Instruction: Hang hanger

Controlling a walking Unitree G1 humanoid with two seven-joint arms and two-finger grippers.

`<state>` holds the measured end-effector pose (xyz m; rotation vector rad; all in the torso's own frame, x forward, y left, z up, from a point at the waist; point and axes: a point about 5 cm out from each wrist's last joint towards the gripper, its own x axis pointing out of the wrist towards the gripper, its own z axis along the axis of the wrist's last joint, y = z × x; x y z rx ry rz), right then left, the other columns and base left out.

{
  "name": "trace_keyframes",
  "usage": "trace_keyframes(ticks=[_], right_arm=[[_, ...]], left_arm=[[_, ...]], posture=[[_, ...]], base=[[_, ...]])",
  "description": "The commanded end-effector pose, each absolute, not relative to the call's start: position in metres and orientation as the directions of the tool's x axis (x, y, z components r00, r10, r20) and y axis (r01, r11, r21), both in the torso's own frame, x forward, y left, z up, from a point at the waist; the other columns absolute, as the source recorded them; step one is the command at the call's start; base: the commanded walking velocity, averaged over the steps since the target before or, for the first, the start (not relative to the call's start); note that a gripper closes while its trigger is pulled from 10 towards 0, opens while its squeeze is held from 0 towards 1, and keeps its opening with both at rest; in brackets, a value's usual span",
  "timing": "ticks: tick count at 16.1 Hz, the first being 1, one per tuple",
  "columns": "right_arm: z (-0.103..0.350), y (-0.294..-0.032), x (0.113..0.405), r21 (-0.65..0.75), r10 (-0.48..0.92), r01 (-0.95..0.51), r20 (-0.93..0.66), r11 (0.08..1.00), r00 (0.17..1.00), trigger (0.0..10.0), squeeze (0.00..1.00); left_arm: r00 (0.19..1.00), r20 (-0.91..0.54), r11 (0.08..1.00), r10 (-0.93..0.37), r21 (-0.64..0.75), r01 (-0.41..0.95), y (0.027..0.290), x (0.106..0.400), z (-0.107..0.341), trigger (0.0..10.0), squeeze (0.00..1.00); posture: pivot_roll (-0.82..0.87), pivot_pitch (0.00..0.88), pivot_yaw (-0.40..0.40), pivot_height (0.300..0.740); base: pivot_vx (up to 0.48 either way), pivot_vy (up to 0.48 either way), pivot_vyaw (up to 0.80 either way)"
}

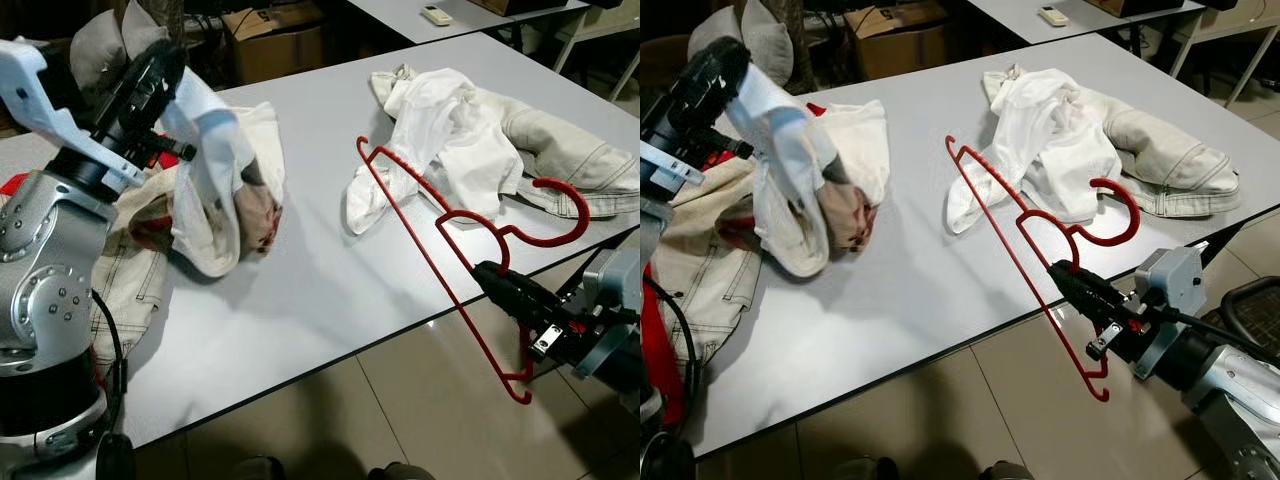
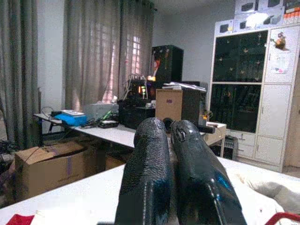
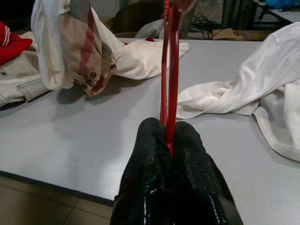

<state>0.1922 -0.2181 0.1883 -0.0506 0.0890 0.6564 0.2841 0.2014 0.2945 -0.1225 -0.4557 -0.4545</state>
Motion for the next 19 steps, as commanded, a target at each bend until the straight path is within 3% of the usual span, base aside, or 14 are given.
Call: trace_keyframes(ticks=[1,4,7,8,9,10,13,19], right_arm=[[0.192,-0.218,0.195,-0.031,0.597,-0.6,-0.074,0.799,0.799,10.0,0.0],[0.2,-0.241,0.212,-0.093,0.389,-0.388,-0.016,0.917,0.921,10.0,0.0],[0.203,-0.24,0.213,-0.09,0.361,-0.359,0.012,0.929,0.932,10.0,0.0],[0.2,-0.238,0.212,-0.086,0.349,-0.347,0.008,0.934,0.937,10.0,0.0],[0.198,-0.236,0.211,-0.084,0.347,-0.346,0.004,0.935,0.938,10.0,0.0],[0.197,-0.234,0.21,-0.08,0.35,-0.348,0.001,0.934,0.937,10.0,0.0],[0.192,-0.22,0.202,-0.06,0.394,-0.394,-0.016,0.917,0.919,10.0,0.0],[0.191,-0.212,0.198,-0.037,0.459,-0.459,-0.029,0.887,0.888,10.0,0.0]], left_arm=[[0.799,0.434,0.887,-0.416,-0.001,0.463,0.197,0.287,0.292,0.0,0.0],[0.84,0.299,0.889,-0.453,0.088,0.449,0.174,0.315,0.27,0.0,0.0],[0.853,0.134,0.858,-0.504,0.194,0.476,0.14,0.339,0.242,0.0,0.0],[0.857,0.015,0.838,-0.515,0.219,0.5,0.121,0.348,0.219,9.3,0.0],[0.835,-0.038,0.81,-0.549,0.222,0.543,0.11,0.35,0.206,10.0,0.38],[0.805,-0.08,0.781,-0.588,0.206,0.59,0.102,0.35,0.195,10.0,1.0],[0.723,-0.202,0.7,-0.66,0.185,0.69,0.092,0.341,0.166,10.0,1.0],[0.715,-0.14,0.672,-0.684,0.26,0.694,0.146,0.306,0.188,10.0,1.0]], posture=[[-0.19,0.071,0.08,0.74],[-0.2,0.069,0.093,0.74],[-0.2,0.07,0.106,0.74],[-0.21,0.072,0.113,0.74],[-0.21,0.074,0.119,0.74],[-0.22,0.076,0.126,0.74],[-0.23,0.085,0.14,0.74],[-0.21,0.103,0.118,0.74]], base=[[0.0,0.0,0.0],[0.0,0.0,0.0],[0.0,0.0,0.0],[0.0,0.0,0.0],[0.0,0.0,0.0],[0.0,0.0,0.0],[0.0,0.0,0.0],[0.0,0.0,0.0]])
